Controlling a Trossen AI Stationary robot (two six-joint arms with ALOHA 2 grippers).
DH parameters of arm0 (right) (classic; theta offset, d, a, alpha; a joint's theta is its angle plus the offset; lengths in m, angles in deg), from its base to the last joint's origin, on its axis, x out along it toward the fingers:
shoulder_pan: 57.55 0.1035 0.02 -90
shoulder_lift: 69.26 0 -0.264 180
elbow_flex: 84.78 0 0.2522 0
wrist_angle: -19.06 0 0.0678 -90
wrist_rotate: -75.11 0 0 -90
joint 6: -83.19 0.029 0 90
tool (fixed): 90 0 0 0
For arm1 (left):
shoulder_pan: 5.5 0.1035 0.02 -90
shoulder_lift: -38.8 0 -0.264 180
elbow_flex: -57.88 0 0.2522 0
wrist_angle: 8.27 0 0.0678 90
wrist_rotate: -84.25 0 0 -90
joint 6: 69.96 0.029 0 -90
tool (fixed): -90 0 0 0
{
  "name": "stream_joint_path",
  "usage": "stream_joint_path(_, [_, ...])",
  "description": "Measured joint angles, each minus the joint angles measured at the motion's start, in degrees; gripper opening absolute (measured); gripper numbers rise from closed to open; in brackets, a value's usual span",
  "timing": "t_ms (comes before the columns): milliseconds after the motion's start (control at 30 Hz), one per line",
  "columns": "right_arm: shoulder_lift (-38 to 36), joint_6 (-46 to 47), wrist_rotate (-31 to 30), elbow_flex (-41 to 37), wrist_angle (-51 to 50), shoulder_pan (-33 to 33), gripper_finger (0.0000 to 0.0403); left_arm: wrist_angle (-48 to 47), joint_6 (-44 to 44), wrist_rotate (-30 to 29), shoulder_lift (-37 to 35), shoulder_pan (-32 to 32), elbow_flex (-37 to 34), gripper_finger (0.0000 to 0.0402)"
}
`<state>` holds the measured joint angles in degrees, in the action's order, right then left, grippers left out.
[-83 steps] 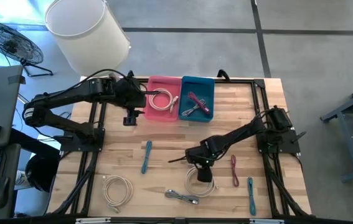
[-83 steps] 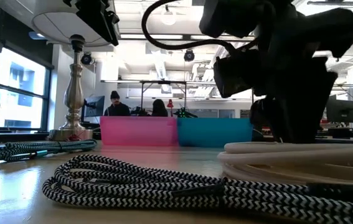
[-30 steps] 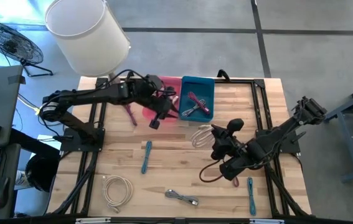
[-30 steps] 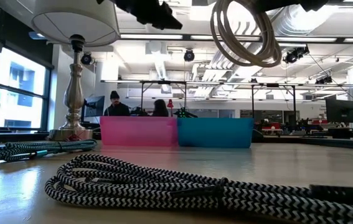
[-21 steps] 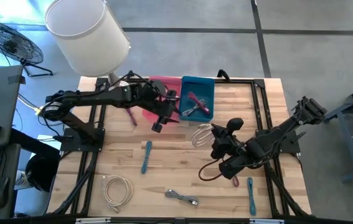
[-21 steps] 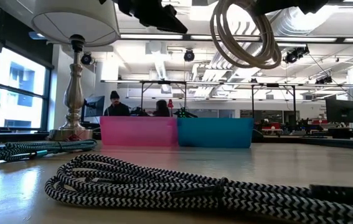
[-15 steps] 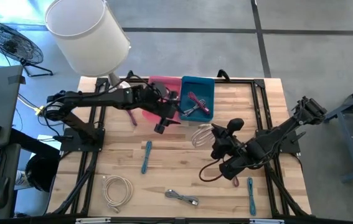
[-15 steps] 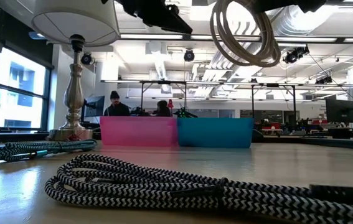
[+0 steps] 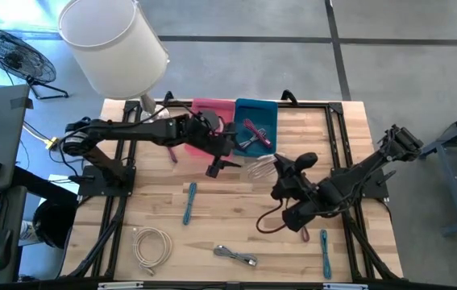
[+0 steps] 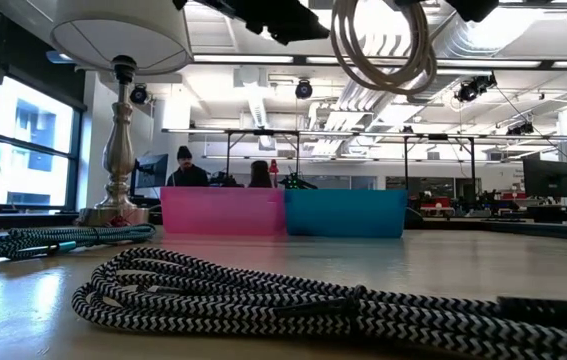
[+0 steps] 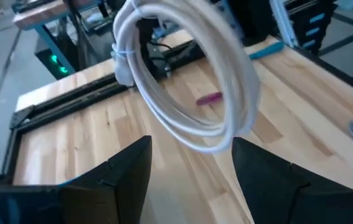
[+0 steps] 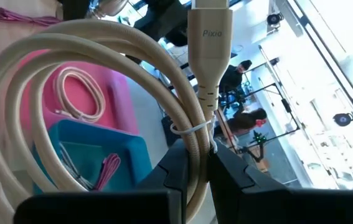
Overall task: Pick & Place USB Port
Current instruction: Put the right light brown hdmi cable into the pink bin
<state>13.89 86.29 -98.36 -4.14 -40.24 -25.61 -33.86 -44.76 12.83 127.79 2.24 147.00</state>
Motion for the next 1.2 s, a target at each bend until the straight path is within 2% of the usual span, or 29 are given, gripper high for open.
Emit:
stream_joint_path(333, [0.0,-6.67,0.46,0.0,5.45,-1.26,0.0031,0.57,-1.5,0.94,1.66,0.07,0.02,0.0218])
stream_joint_path(800, [0.0,-13.23,5.05,0.0,10.9,-4.54,0.0031,2.85,-3.69,12.09,2.45,-0.39,-0.04,0.0218])
stream_joint_path(1100, [0.0,-21.05,8.84,0.0,18.44,-6.05,0.0031,6.96,-3.52,12.21,3.24,-1.15,-0.08,0.0215])
stream_joint_path(1200, [0.0,-22.63,9.11,0.0,19.8,-6.52,0.0031,8.17,-1.5,10.42,4.12,-1.15,0.05,0.0181])
